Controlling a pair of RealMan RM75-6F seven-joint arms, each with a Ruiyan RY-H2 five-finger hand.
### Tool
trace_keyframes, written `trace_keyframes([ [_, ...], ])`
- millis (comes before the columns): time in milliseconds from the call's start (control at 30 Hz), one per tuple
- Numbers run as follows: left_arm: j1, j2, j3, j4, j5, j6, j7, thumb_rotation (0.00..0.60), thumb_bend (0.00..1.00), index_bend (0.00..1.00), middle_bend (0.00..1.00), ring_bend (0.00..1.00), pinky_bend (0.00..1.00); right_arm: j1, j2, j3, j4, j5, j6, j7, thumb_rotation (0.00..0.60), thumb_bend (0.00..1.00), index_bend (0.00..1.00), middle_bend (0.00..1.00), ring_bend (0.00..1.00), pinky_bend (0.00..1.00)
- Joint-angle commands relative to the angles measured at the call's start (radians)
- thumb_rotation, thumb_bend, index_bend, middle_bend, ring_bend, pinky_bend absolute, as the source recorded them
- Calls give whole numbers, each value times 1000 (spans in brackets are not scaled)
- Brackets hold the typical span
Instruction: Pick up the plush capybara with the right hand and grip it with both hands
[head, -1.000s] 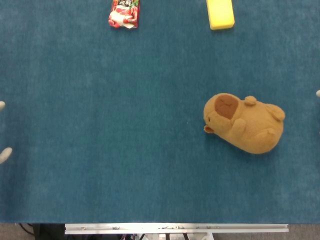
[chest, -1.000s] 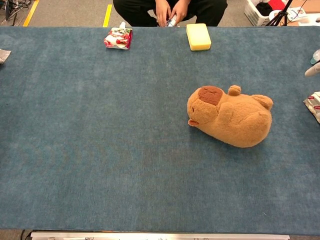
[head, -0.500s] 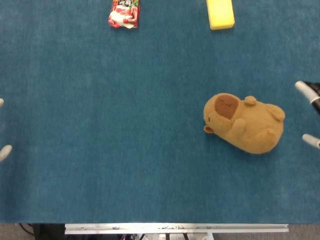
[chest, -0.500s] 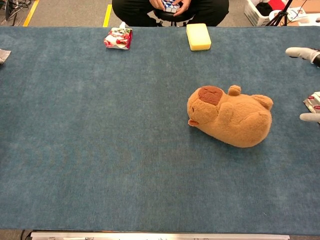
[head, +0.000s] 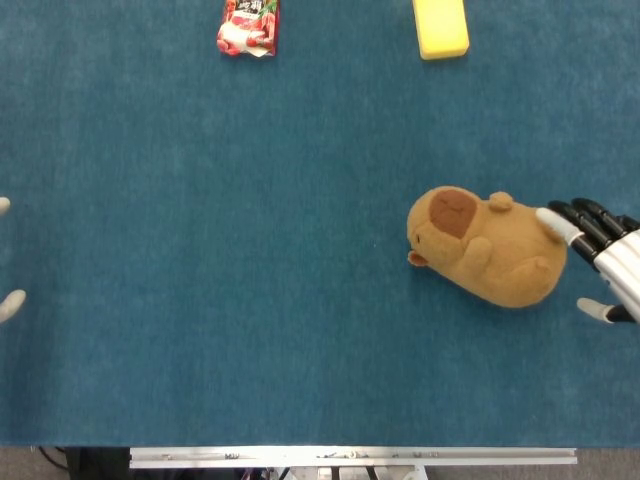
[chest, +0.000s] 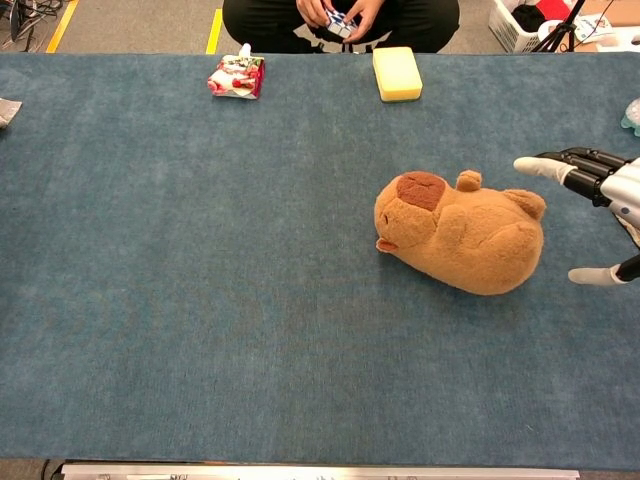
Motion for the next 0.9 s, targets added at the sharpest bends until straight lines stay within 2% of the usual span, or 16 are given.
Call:
trace_keyframes([
  [33, 1, 0, 1, 0, -3, -2, 2, 600, 0, 200, 38, 0, 122, 7, -15, 1, 12, 4, -9, 4, 600, 0, 69, 109, 113, 438],
  [633, 11, 11, 10, -9, -24, -15, 6, 600, 0, 201, 47, 0, 123, 59, -128, 0, 90, 28, -83, 35, 600, 0, 73, 94, 100, 438],
  [767, 14, 11, 13, -5, -23, -16, 4, 600, 0, 200, 49, 0, 123, 64, -160, 1, 120, 29, -79, 54, 600, 0, 184, 153, 124, 476],
  [900, 15, 11, 14, -5, -25, -18, 2, 600, 0, 200, 50, 0, 123, 66, -193, 5, 155, 35, -72, 58, 600, 0, 268, 264, 234, 546],
])
